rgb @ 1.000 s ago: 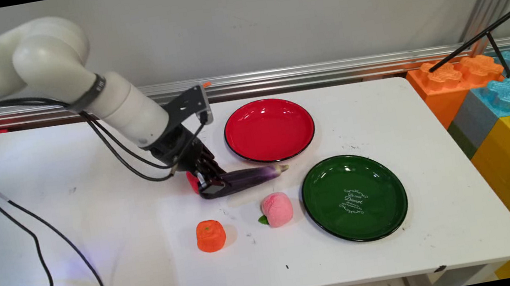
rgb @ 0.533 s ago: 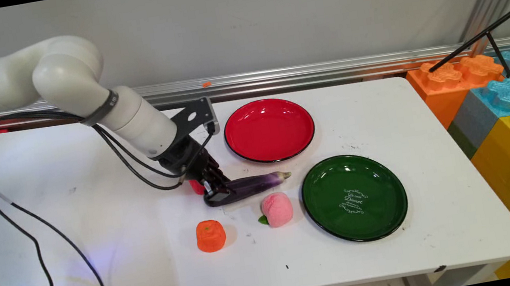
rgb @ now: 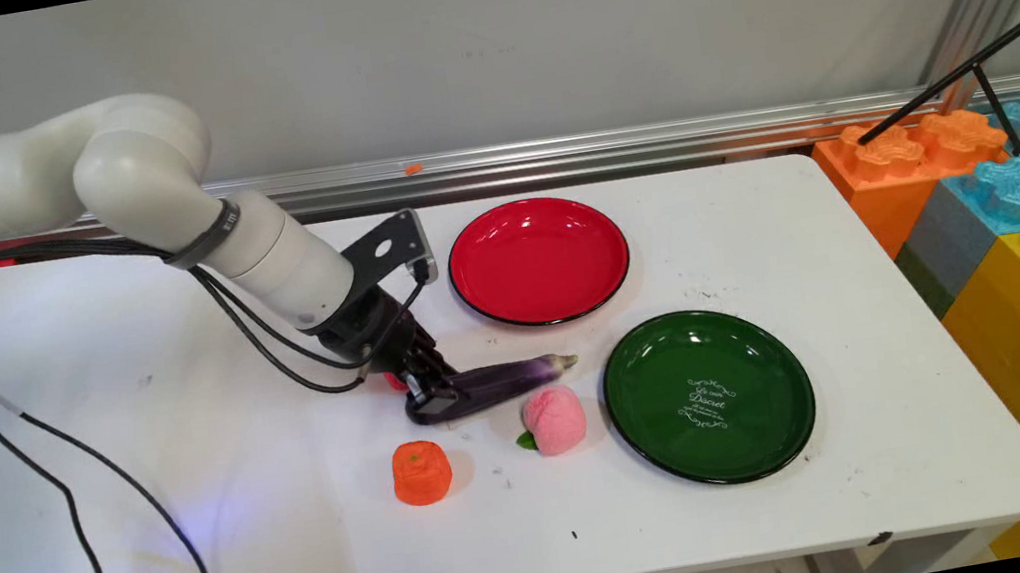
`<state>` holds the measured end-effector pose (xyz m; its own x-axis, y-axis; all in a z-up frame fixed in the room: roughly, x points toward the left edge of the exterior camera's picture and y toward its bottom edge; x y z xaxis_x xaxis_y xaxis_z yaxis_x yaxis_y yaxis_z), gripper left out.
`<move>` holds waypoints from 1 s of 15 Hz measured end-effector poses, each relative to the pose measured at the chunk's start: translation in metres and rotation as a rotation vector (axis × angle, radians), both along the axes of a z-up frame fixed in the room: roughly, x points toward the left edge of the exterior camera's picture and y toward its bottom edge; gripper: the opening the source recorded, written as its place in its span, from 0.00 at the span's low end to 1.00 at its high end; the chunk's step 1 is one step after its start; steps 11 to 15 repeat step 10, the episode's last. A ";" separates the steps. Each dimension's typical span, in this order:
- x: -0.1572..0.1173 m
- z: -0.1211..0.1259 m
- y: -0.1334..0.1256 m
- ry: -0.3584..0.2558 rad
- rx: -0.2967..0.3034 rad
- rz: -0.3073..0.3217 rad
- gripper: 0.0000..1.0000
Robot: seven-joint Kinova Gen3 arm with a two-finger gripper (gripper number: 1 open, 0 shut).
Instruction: Place the picked object on the table
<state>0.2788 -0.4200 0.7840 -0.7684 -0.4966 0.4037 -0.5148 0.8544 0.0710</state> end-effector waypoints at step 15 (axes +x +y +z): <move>0.004 -0.007 0.001 0.003 0.003 -0.032 1.00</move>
